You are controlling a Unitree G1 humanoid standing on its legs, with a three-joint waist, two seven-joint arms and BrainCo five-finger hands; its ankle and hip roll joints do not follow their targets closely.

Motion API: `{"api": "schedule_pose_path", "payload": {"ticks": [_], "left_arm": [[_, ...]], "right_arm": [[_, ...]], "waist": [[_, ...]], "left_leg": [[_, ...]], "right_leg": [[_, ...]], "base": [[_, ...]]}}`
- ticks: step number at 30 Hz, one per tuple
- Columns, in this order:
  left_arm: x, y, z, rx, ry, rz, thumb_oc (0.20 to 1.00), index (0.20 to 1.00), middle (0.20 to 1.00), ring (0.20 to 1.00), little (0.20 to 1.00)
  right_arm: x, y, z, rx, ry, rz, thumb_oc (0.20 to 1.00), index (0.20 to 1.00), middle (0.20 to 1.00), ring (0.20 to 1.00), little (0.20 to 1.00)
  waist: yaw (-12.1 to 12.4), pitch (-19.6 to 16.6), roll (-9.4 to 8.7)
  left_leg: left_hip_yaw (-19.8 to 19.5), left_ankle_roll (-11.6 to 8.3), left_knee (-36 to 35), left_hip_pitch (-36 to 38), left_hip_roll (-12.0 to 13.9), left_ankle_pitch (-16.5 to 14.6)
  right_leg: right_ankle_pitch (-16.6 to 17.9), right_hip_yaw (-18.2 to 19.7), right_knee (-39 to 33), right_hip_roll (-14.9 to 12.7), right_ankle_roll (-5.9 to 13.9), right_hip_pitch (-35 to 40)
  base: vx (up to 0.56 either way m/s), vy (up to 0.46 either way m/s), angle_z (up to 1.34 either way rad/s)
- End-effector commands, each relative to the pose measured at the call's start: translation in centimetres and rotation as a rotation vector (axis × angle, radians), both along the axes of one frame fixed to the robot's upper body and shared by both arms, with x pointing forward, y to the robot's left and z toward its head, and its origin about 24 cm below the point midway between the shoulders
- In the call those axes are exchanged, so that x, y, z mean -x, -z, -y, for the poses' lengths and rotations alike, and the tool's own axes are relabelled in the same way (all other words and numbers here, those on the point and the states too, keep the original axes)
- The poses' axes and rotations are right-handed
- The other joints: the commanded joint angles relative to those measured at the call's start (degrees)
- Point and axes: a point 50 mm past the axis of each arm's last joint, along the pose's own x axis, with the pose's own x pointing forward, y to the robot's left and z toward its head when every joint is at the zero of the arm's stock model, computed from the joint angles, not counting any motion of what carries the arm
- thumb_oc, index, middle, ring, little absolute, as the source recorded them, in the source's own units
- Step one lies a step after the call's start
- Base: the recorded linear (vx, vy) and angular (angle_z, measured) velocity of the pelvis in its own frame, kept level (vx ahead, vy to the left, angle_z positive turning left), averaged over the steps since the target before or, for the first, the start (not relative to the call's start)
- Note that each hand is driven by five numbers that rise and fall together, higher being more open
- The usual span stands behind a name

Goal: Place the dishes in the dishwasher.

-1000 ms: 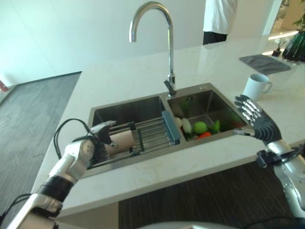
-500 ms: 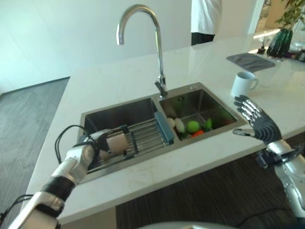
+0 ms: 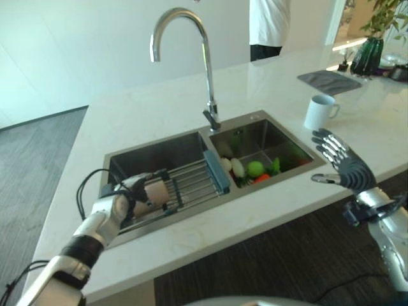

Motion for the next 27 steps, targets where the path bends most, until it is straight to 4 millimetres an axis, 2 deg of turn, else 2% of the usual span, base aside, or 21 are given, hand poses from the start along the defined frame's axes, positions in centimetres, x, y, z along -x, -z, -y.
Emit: {"api": "schedule_pose_path", "payload": {"ticks": [1,27], "left_arm": [[-2.2,-4.1,-2.2,-0.102,-0.049,0.143,1.0,1.0,1.0,1.0,1.0],[-1.6,-1.8,-3.5,-0.123,-0.135,0.053,1.0,1.0,1.0,1.0,1.0]], "right_arm": [[-0.6,-3.1,0.3,0.026,-0.013,0.136,1.0,1.0,1.0,1.0,1.0],[-0.9,-3.5,0.2,0.041,-0.029,0.139,1.0,1.0,1.0,1.0,1.0]], "waist": [[-0.3,0.9,-0.65],[-0.1,0.7,-1.31]], "left_leg": [[-0.3,-1.15,0.4,3.3,6.1,-2.9],[-0.2,-1.35,0.4,3.3,6.4,-2.7]], "right_leg": [[0.3,-0.7,0.3,-3.2,3.31,0.2],[0.4,-0.9,0.3,-3.1,3.32,0.1]], "base": [[0.0,0.0,0.0],[0.0,0.0,0.0]]}}
